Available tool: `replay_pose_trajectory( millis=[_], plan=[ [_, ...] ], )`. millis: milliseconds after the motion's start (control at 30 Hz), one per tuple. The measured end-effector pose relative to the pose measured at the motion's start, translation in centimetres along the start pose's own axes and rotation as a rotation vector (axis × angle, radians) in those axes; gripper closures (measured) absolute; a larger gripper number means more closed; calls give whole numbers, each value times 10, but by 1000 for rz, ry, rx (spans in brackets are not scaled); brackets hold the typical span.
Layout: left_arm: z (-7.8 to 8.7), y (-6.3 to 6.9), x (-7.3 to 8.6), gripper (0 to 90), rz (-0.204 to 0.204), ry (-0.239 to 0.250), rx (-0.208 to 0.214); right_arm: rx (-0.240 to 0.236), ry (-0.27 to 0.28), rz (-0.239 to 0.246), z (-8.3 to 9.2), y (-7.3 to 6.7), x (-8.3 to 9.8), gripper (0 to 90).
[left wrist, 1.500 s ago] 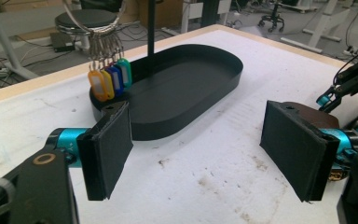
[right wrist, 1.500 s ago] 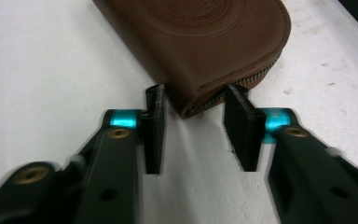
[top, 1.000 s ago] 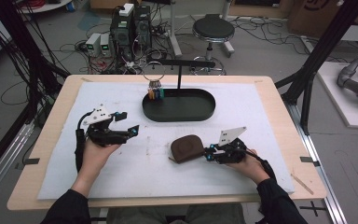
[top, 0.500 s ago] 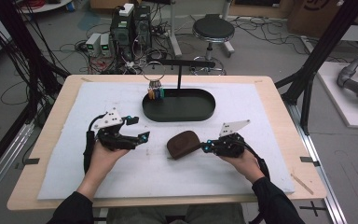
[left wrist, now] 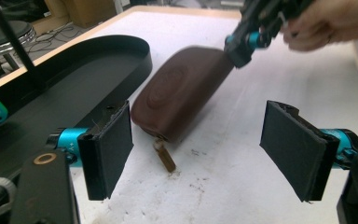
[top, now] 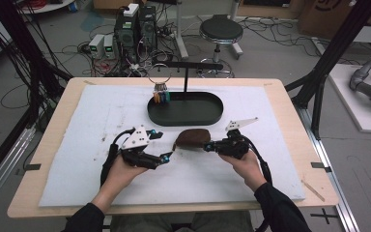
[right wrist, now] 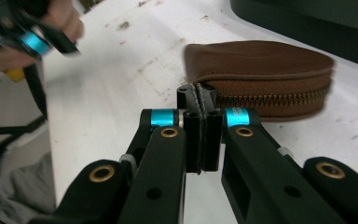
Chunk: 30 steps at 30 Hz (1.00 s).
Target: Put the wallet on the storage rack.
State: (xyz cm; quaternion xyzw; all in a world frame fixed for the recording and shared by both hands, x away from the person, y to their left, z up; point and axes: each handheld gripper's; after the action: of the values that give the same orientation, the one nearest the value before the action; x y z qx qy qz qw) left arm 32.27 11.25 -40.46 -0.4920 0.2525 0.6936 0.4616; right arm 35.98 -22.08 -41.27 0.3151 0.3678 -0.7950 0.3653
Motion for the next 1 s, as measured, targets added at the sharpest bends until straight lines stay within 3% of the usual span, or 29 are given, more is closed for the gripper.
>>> replay_pose_trajectory(
  millis=[200, 433, 667, 800, 867, 933, 1000],
  plan=[
    [-27, 2, 3, 277, -107, -57, -25, -13, -4, 3, 3, -4, 0, 900],
    [-40, 4, 8, 353, -213, -109, -35, -65, -8, 4, 6, -13, 0, 900],
    [-50, 10, 11, 399, -293, -144, -12, -138, 9, -65, 8, -14, 1, 900],
    [-54, 13, 12, 497, -353, -169, -24, -195, 27, -113, 8, -11, 2, 900],
    [-57, 15, 13, 490, -381, -188, -37, -213, 47, -131, 10, -11, 1, 900],
    [-60, 16, 14, 496, -390, -209, -48, -166, 22, -116, 10, -11, 1, 900],
    [-61, 15, 15, 525, -378, -210, -40, -147, 9, -105, 9, -10, 2, 900]
  ],
)
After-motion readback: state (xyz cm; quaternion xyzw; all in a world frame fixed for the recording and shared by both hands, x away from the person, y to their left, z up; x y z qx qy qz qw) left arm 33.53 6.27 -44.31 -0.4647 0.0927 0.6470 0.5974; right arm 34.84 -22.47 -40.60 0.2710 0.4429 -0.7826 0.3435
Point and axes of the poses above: each handheld gripper's, and its own axes: z roughly backward along the jaws, x roughly out of its underside, y roughly to its right
